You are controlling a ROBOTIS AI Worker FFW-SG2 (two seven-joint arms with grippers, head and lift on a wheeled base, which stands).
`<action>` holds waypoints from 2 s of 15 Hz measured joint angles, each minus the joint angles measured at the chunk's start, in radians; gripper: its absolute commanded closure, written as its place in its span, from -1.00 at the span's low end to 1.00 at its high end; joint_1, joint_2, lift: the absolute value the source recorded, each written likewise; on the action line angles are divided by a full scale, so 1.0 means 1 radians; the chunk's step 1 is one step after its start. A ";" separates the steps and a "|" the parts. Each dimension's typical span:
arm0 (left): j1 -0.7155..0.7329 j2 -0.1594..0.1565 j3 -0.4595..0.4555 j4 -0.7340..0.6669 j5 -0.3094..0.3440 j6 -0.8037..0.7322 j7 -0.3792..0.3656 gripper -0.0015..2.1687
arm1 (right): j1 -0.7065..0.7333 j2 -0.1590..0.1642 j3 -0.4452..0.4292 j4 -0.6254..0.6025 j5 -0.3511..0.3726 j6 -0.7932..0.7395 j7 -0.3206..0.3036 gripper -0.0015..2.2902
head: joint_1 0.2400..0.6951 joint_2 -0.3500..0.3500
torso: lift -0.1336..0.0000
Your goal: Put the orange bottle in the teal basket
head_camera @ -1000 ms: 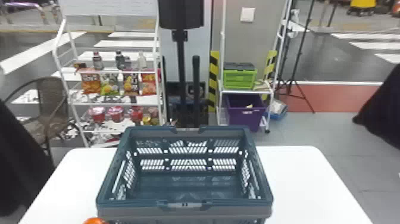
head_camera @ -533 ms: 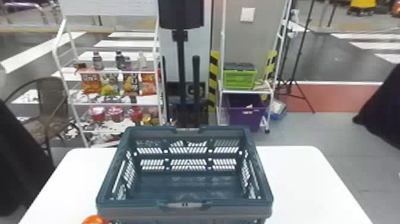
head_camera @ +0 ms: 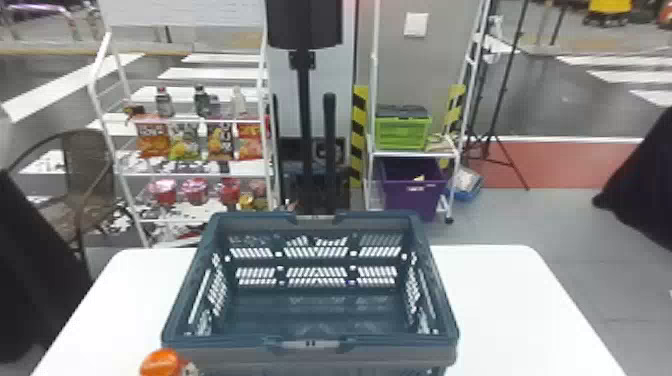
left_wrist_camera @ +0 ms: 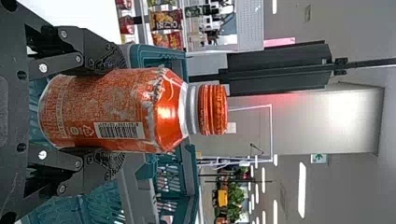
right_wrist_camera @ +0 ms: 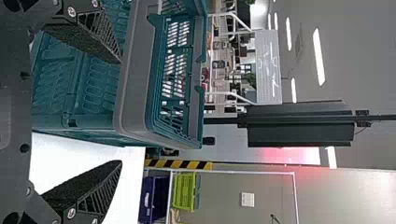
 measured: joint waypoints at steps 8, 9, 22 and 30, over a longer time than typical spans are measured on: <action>-0.061 0.000 -0.002 -0.341 -0.144 0.573 -0.048 -0.38 | -0.014 0.004 -0.015 0.043 -0.010 0.000 0.000 -0.88 | 0.14 0.00 | 1.00; -0.106 0.000 -0.002 -0.366 -0.153 0.693 -0.062 -0.38 | -0.015 0.007 -0.020 0.051 -0.012 -0.002 0.000 -0.88 | 0.14 0.00 | 1.00; -0.594 0.075 -0.136 -0.335 -0.225 1.222 -0.176 -0.42 | -0.033 0.045 -0.051 0.110 -0.010 0.007 0.000 -0.88 | 0.14 0.00 | 1.00; -1.045 0.234 -0.404 0.196 -0.226 1.227 -0.380 -0.42 | -0.014 0.068 -0.074 0.133 0.000 0.007 0.000 -0.88 | 0.14 0.00 | 1.00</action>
